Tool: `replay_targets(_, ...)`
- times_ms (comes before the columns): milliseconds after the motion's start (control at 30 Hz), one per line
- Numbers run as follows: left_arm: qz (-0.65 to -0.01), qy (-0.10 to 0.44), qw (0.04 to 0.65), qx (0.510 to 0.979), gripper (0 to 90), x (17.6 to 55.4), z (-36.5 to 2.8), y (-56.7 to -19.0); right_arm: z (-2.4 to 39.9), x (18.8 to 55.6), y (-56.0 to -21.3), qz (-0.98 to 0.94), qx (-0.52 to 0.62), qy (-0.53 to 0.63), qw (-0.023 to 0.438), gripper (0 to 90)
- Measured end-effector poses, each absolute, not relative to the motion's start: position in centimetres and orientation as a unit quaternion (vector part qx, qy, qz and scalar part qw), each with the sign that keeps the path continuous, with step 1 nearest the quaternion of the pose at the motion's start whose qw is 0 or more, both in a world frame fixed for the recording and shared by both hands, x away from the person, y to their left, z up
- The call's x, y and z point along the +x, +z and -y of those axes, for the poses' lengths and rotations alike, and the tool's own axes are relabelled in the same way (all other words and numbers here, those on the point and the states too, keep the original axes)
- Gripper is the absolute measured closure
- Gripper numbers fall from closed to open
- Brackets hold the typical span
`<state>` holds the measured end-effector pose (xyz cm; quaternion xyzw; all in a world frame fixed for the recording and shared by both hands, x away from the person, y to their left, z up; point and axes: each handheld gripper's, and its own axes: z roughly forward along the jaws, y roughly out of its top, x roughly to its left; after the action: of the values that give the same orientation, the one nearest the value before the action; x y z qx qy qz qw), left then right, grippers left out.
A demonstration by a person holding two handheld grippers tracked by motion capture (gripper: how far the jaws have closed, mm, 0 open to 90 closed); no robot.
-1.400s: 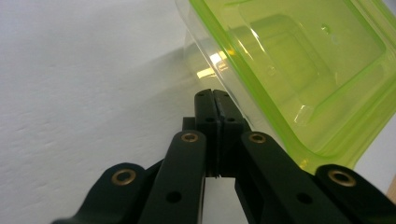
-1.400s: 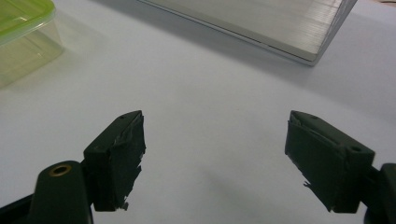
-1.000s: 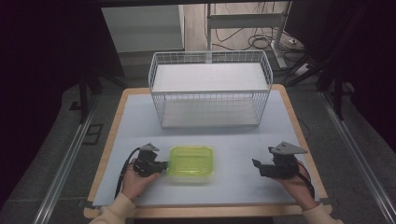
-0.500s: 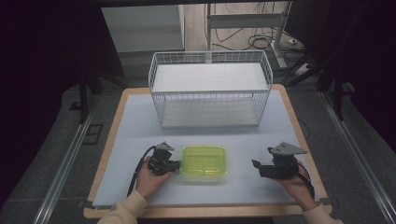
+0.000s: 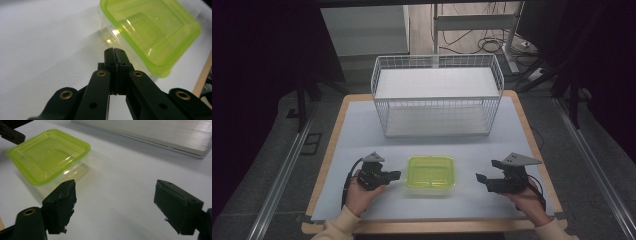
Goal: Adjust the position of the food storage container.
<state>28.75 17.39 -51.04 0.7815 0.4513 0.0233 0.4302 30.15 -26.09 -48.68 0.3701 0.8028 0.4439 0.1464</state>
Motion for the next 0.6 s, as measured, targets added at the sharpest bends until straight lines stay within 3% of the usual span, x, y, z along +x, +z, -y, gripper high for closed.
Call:
replay_targets(133,-0.462,0.033,0.442,0.768,83.5,28.5,-18.2,-50.7,25.7,30.1,-48.9,-0.807,0.366,0.447,0.125,17.7)
replay_targets(333,-0.475,0.018,0.455,0.753,46.0,28.5,-18.5,-50.3,25.7,30.3,-48.9,-0.799,0.369,0.467,0.083,19.9)
replay_targets(467,-0.48,0.016,0.458,0.748,37.0,28.5,-18.5,-50.0,25.4,30.4,-49.0,-0.802,0.369,0.465,0.073,21.3)
replay_targets(600,-0.487,0.003,0.462,0.741,33.8,28.6,-18.2,-50.0,24.9,30.5,-49.0,-0.8,0.37,0.469,0.056,22.7)
